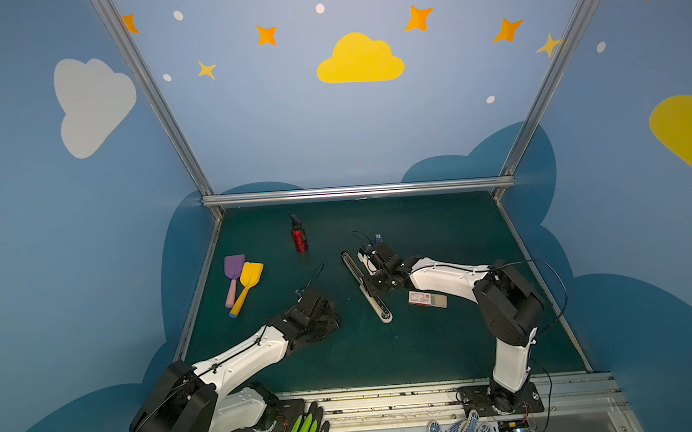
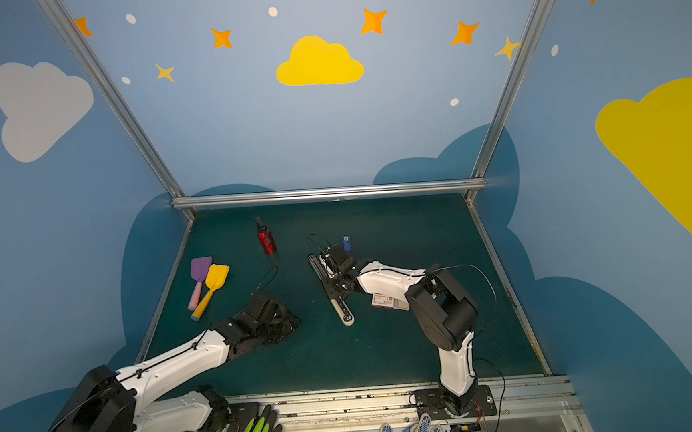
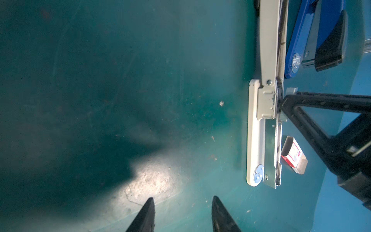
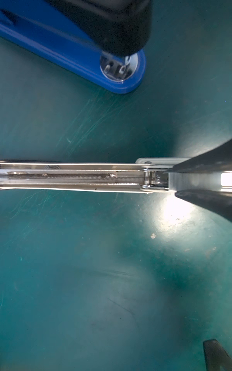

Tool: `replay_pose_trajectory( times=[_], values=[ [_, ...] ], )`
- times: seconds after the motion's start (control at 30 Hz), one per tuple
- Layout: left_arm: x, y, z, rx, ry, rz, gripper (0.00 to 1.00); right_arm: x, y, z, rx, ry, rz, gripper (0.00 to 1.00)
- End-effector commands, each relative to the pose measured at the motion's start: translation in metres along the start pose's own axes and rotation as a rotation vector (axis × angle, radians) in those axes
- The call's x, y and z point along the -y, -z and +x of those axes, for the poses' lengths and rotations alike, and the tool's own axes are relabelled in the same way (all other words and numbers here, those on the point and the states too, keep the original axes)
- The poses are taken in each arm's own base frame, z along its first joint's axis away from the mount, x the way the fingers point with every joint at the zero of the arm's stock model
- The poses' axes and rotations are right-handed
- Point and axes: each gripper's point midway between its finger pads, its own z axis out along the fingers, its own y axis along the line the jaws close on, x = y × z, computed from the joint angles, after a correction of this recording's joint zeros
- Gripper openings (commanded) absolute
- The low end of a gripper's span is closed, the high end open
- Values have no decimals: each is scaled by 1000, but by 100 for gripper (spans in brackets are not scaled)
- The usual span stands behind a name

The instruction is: Load the staples into the stapler

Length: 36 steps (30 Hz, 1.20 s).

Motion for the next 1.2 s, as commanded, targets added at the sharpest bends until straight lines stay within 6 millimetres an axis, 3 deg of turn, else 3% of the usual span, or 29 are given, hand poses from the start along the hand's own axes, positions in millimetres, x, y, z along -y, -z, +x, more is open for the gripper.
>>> replay_pose_trajectory(
  times=[0.0,0.73,1.17],
  values=[
    [-5,-2,1,-1,6,-16,47,-2,-3,-6,16,9,5,16],
    [-7,-3,2,-6,7,-19,47,6,-1,10,75,32,79,16],
    [-7,-3,3,-9,5,-20,47,1,7,17,98,39,99,17]
  ],
)
